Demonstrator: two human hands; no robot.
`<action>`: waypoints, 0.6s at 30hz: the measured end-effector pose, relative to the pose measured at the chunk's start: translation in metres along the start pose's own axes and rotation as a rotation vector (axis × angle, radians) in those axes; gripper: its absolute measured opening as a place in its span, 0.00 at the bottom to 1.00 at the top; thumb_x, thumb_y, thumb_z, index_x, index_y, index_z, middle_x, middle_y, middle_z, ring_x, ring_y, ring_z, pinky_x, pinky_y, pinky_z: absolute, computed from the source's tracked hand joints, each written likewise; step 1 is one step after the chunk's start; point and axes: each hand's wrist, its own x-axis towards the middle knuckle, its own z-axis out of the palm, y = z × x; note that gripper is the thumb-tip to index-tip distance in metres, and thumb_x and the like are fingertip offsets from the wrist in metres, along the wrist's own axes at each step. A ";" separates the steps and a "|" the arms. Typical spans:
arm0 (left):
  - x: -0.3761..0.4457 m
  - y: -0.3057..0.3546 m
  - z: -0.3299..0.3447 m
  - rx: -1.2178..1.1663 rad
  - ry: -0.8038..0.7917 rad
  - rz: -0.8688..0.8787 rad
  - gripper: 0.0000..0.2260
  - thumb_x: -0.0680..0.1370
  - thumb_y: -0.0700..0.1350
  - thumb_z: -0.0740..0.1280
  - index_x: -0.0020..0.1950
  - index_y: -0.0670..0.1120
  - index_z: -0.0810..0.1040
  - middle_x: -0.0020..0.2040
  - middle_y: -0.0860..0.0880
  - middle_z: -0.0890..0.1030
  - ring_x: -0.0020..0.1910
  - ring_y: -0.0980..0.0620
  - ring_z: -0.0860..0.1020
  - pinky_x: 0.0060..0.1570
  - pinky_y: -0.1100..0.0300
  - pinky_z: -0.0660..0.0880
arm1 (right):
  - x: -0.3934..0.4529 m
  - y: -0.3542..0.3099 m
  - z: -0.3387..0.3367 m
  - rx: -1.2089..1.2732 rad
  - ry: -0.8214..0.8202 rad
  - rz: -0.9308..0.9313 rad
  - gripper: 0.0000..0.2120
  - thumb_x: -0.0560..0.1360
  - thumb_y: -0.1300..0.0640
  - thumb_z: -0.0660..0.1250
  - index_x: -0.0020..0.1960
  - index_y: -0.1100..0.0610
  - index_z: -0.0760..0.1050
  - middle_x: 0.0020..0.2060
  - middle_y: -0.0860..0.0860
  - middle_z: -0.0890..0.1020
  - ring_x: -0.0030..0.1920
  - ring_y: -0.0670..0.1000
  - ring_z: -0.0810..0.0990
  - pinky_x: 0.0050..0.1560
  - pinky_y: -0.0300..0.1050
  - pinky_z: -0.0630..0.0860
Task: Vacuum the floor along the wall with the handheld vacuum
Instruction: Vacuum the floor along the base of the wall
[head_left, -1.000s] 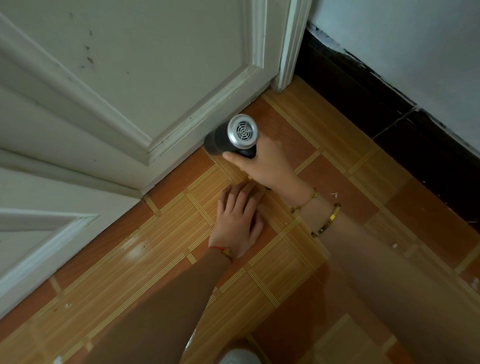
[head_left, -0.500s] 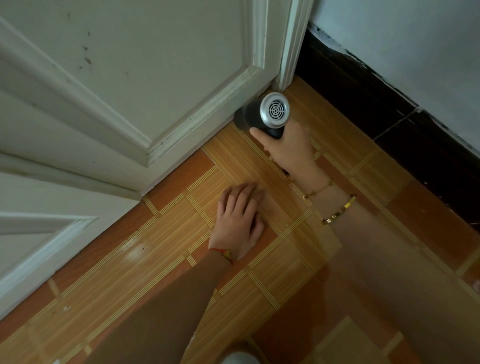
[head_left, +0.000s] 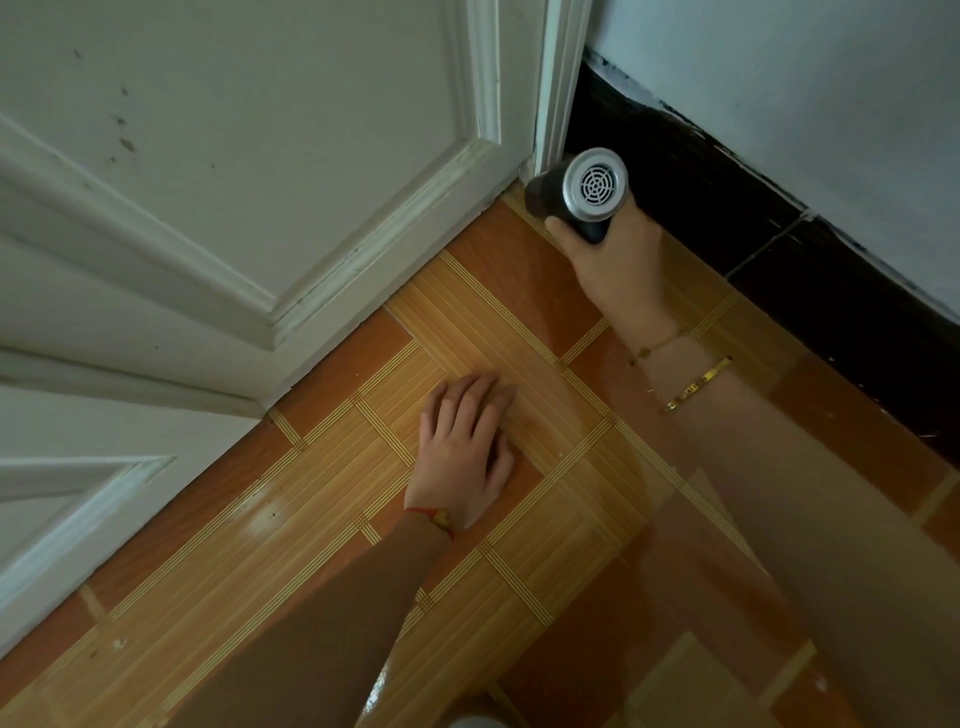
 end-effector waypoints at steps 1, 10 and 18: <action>0.000 0.000 0.000 -0.001 0.002 0.000 0.21 0.80 0.47 0.62 0.73 0.45 0.71 0.73 0.46 0.71 0.74 0.44 0.66 0.74 0.40 0.59 | 0.001 0.002 -0.002 0.004 0.009 0.006 0.30 0.70 0.46 0.74 0.68 0.58 0.71 0.62 0.51 0.79 0.63 0.48 0.77 0.60 0.37 0.72; -0.001 0.000 0.000 0.000 0.014 0.003 0.21 0.80 0.47 0.63 0.73 0.45 0.71 0.73 0.46 0.71 0.74 0.45 0.66 0.74 0.41 0.59 | 0.009 0.016 -0.023 -0.081 0.056 0.059 0.32 0.72 0.45 0.72 0.70 0.56 0.68 0.64 0.51 0.78 0.64 0.52 0.75 0.56 0.37 0.67; -0.001 0.000 0.000 -0.003 0.020 0.000 0.21 0.80 0.47 0.63 0.73 0.45 0.71 0.73 0.46 0.71 0.75 0.45 0.65 0.75 0.41 0.58 | 0.005 0.023 -0.032 -0.065 0.104 0.106 0.33 0.71 0.45 0.73 0.71 0.57 0.68 0.64 0.52 0.78 0.65 0.52 0.75 0.59 0.39 0.70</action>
